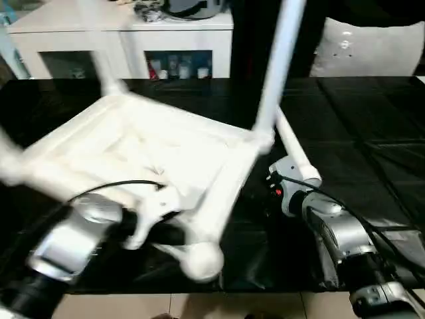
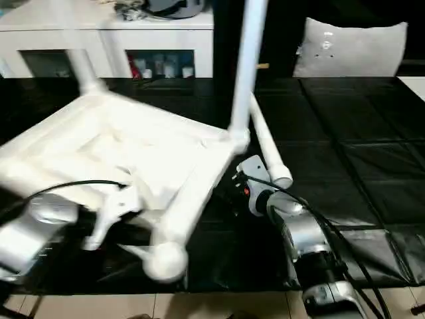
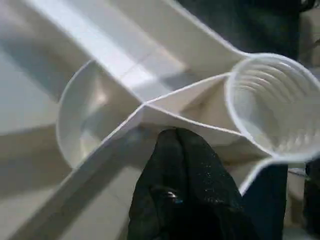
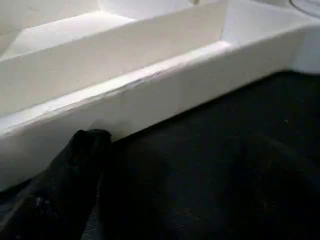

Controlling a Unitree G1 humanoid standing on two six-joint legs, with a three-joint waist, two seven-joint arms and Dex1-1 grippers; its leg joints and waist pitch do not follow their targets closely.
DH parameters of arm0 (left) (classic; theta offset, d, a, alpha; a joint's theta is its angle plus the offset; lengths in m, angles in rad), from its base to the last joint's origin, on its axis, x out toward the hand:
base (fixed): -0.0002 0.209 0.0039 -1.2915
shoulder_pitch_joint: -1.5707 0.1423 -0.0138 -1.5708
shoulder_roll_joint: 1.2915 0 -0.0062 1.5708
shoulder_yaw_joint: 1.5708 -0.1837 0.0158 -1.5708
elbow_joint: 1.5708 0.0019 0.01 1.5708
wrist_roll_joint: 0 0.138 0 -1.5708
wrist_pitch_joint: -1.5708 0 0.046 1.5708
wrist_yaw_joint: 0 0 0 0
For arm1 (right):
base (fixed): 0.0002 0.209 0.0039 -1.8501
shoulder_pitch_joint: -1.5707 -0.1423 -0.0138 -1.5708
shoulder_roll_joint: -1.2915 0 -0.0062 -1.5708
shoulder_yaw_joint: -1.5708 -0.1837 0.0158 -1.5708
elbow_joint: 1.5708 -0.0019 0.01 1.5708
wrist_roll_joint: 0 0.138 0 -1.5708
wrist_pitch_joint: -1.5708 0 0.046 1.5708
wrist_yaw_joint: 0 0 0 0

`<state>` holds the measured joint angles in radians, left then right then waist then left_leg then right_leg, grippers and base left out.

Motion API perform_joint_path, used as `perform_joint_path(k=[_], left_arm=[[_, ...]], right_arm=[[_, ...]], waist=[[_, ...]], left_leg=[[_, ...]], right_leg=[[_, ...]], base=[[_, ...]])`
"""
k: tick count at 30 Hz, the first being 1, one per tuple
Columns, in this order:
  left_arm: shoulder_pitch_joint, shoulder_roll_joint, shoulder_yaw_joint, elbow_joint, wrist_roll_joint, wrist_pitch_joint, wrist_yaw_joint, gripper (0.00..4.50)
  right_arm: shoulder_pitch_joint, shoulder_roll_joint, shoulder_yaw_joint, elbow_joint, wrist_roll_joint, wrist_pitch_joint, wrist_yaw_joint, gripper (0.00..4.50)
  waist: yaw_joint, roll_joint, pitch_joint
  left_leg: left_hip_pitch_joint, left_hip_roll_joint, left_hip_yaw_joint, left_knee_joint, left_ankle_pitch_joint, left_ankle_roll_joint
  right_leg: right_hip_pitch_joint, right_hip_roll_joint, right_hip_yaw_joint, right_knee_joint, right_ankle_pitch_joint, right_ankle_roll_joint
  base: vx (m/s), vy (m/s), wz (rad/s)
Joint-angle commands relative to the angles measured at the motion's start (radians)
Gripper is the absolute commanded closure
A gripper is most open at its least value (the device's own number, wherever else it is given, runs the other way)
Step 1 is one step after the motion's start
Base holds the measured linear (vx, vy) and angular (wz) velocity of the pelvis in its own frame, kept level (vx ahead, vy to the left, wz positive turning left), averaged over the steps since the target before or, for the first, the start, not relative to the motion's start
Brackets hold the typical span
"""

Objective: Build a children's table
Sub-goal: Rotate table base, then pick table leg

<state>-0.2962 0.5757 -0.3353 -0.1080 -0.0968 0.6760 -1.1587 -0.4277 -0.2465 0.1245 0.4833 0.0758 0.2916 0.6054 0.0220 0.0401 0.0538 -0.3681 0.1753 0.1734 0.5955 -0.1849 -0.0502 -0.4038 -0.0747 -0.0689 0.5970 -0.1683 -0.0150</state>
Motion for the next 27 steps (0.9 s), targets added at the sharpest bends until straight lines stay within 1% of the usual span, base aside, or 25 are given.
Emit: perform_joint_path(k=[1,2,3,5,6,7,8,9,10,11,12,13,14,15,16,17,18,19,20,21,22,23,24,25,27], left_arm=[[-0.048,-0.067,-0.017,0.015,-0.047,-0.056,0.016,4.45],[-0.056,-0.084,-0.018,0.027,-0.044,-0.067,0.027,4.45],[-0.060,-0.093,-0.018,0.034,-0.043,-0.073,0.033,4.45],[-0.080,-0.154,-0.020,0.080,-0.033,-0.109,0.080,4.45],[-0.095,-0.209,-0.018,0.134,-0.010,-0.156,0.148,4.45],[-0.098,-0.215,-0.018,0.142,-0.005,-0.163,0.159,4.45],[-0.108,-0.236,-0.017,0.176,0.020,-0.191,0.203,4.45],[-0.115,-0.247,-0.016,0.197,0.037,-0.208,0.230,4.45],[-0.115,-0.247,-0.016,0.197,0.037,-0.208,0.230,4.45],[-0.130,-0.267,-0.002,0.240,0.062,-0.236,0.286,4.45],[-0.142,-0.276,0.011,0.272,0.078,-0.265,0.323,4.45],[-0.142,-0.276,0.011,0.272,0.078,-0.265,0.323,4.45],[-0.146,-0.279,0.014,0.283,0.083,-0.276,0.334,4.45],[-0.145,-0.278,0.016,0.281,0.082,-0.277,0.332,4.45],[-0.132,-0.268,0.038,0.247,0.056,-0.275,0.306,4.45],[-0.132,-0.268,0.038,0.247,0.056,-0.275,0.306,4.45],[-0.119,-0.260,0.061,0.213,0.030,-0.266,0.288,4.45],[-0.115,-0.257,0.070,0.200,0.020,-0.260,0.281,4.45],[-0.107,-0.246,0.086,0.171,-0.001,-0.242,0.267,4.29],[-0.105,-0.242,0.089,0.165,-0.005,-0.237,0.264,4.29],[-0.095,-0.204,0.096,0.113,-0.028,-0.192,0.233,4.29],[-0.095,-0.203,0.096,0.112,-0.029,-0.191,0.233,4.29],[-0.093,-0.195,0.097,0.101,-0.034,-0.182,0.227,4.29],[-0.091,-0.184,0.101,0.086,-0.040,-0.175,0.225,4.29],[-0.088,-0.171,0.104,0.071,-0.043,-0.170,0.226,4.29]], right_arm=[[-0.030,0.031,0.033,-0.010,0.005,-0.031,0.011,0.00],[-0.031,0.031,0.034,-0.008,0.001,-0.034,0.011,0.00],[-0.032,0.031,0.035,-0.007,0.000,-0.035,0.011,0.00],[-0.041,0.036,0.029,0.004,-0.005,-0.038,0.016,0.00],[-0.052,0.038,0.024,0.013,-0.007,-0.041,0.016,0.00],[-0.054,0.039,0.024,0.014,-0.008,-0.042,0.015,0.00],[-0.062,0.038,0.023,0.019,-0.010,-0.047,0.009,0.00],[-0.068,0.038,0.022,0.022,-0.012,-0.050,0.005,0.00],[-0.068,0.038,0.022,0.022,-0.012,-0.050,0.005,0.00],[-0.094,0.041,0.004,0.018,-0.008,-0.047,-0.018,0.00],[-0.129,0.039,-0.016,0.016,-0.012,-0.043,-0.054,0.00],[-0.129,0.039,-0.016,0.016,-0.012,-0.043,-0.054,0.00],[-0.141,0.038,-0.022,0.016,-0.015,-0.041,-0.066,0.00],[-0.145,0.038,-0.024,0.017,-0.014,-0.040,-0.070,0.00],[-0.209,0.036,-0.065,0.040,-0.016,-0.004,-0.136,0.00],[-0.209,0.036,-0.065,0.040,-0.016,-0.004,-0.136,0.00],[-0.279,0.028,-0.085,0.087,-0.042,0.051,-0.201,0.00],[-0.304,0.025,-0.090,0.107,-0.052,0.077,-0.225,0.00],[-0.369,0.014,-0.094,0.176,-0.073,0.134,-0.263,0.00],[-0.383,0.011,-0.094,0.194,-0.075,0.143,-0.265,0.00],[-0.488,-0.013,-0.096,0.360,-0.080,0.166,-0.279,0.00],[-0.490,-0.013,-0.096,0.364,-0.080,0.166,-0.280,0.00],[-0.509,-0.018,-0.099,0.399,-0.081,0.162,-0.289,0.00],[-0.537,-0.024,-0.104,0.453,-0.082,0.156,-0.308,0.00],[-0.568,-0.031,-0.111,0.512,-0.084,0.157,-0.329,0.00]], waist=[[0.005,-0.007,-0.059],[0.007,-0.007,-0.060],[0.007,-0.006,-0.060],[0.005,-0.009,-0.062],[0.005,-0.009,-0.062],[0.007,-0.009,-0.062],[0.010,-0.011,-0.065],[0.009,-0.014,-0.065],[0.011,-0.015,-0.066],[0.010,-0.013,-0.066],[0.009,-0.014,-0.067],[0.010,-0.014,-0.068],[0.011,-0.014,-0.070],[0.011,-0.014,-0.070],[0.012,-0.011,-0.070],[0.011,-0.010,-0.070],[0.012,-0.009,-0.072],[0.011,-0.009,-0.073],[0.016,-0.006,-0.069],[0.018,-0.007,-0.069],[0.019,-0.016,-0.069],[0.020,-0.011,-0.069],[0.023,-0.010,-0.064],[0.027,-0.017,-0.064],[0.029,-0.015,-0.068]], left_leg=[[0.006,0.039,-0.016,-0.073,-0.260,0.020],[0.008,0.039,-0.016,-0.072,-0.256,0.019],[0.007,0.040,-0.017,-0.073,-0.257,0.019],[0.005,0.041,-0.016,-0.073,-0.247,0.021],[0.007,0.038,-0.013,-0.069,-0.247,0.027],[0.008,0.038,-0.013,-0.068,-0.247,0.028],[0.004,0.039,-0.015,-0.069,-0.233,0.029],[-0.002,0.039,-0.016,-0.069,-0.217,0.033],[0.002,0.038,-0.014,-0.066,-0.210,0.039],[0.000,0.039,-0.014,-0.066,-0.204,0.043],[0.002,0.037,-0.012,-0.063,-0.194,0.045],[0.001,0.037,-0.013,-0.063,-0.191,0.047],[-0.002,0.038,-0.014,-0.063,-0.175,0.049],[-0.001,0.038,-0.013,-0.062,-0.173,0.050],[0.001,0.041,-0.014,-0.063,-0.169,0.051],[0.003,0.042,-0.013,-0.063,-0.169,0.050],[0.005,0.042,-0.013,-0.062,-0.163,0.050],[0.004,0.042,-0.015,-0.063,-0.147,0.043],[0.010,0.043,-0.009,-0.061,-0.161,0.035],[0.011,0.042,-0.010,-0.062,-0.177,0.029],[0.011,0.042,-0.009,-0.062,-0.193,0.022],[0.012,0.041,-0.012,-0.062,-0.199,0.016],[0.012,0.040,-0.008,-0.061,-0.217,0.012],[0.010,0.040,-0.007,-0.062,-0.209,0.012],[0.009,0.041,-0.010,-0.063,-0.194,0.009]], right_leg=[[0.048,-0.064,0.045,-0.080,-0.374,-0.187],[0.047,-0.064,0.046,-0.080,-0.369,-0.186],[0.048,-0.064,0.046,-0.081,-0.367,-0.186],[0.050,-0.063,0.046,-0.077,-0.332,-0.192],[0.048,-0.061,0.046,-0.080,-0.330,-0.193],[0.048,-0.062,0.045,-0.081,-0.329,-0.195],[0.055,-0.065,0.045,-0.077,-0.319,-0.195],[0.058,-0.065,0.044,-0.076,-0.308,-0.191],[0.056,-0.067,0.045,-0.077,-0.307,-0.188],[0.056,-0.067,0.045,-0.077,-0.302,-0.190],[0.054,-0.063,0.044,-0.077,-0.294,-0.191],[0.055,-0.063,0.043,-0.076,-0.289,-0.192],[0.057,-0.064,0.042,-0.073,-0.273,-0.194],[0.055,-0.063,0.043,-0.072,-0.268,-0.195],[0.055,-0.065,0.042,-0.070,-0.260,-0.203],[0.052,-0.065,0.043,-0.068,-0.257,-0.209],[0.051,-0.064,0.043,-0.067,-0.247,-0.214],[0.052,-0.063,0.042,-0.059,-0.224,-0.235],[0.045,-0.060,0.044,-0.062,-0.227,-0.238],[0.046,-0.060,0.043,-0.059,-0.231,-0.244],[0.046,-0.061,0.043,-0.058,-0.244,-0.241],[0.046,-0.062,0.042,-0.055,-0.252,-0.246],[0.042,-0.063,0.044,-0.062,-0.271,-0.236],[0.045,-0.062,0.044,-0.063,-0.265,-0.225],[0.048,-0.064,0.044,-0.056,-0.246,-0.230]], base=[[0.000,0.000,0.00],[0.000,0.000,0.00],[0.000,0.000,0.00],[0.000,0.000,0.00],[0.000,0.000,0.00],[0.000,0.000,0.00],[0.000,0.000,0.00],[0.000,0.000,0.00],[0.000,0.000,0.00],[0.000,0.000,0.00],[0.000,0.000,0.00],[0.000,0.000,0.00],[0.000,0.000,0.00],[0.000,0.000,0.00],[0.000,0.000,0.00],[0.000,0.000,0.00],[0.000,0.000,0.00],[0.000,0.000,0.00],[0.000,0.000,0.00],[0.000,0.000,0.00],[0.000,0.000,0.00],[0.000,0.000,0.00],[0.000,0.000,0.00],[0.000,0.000,0.00],[0.000,0.000,0.00]])
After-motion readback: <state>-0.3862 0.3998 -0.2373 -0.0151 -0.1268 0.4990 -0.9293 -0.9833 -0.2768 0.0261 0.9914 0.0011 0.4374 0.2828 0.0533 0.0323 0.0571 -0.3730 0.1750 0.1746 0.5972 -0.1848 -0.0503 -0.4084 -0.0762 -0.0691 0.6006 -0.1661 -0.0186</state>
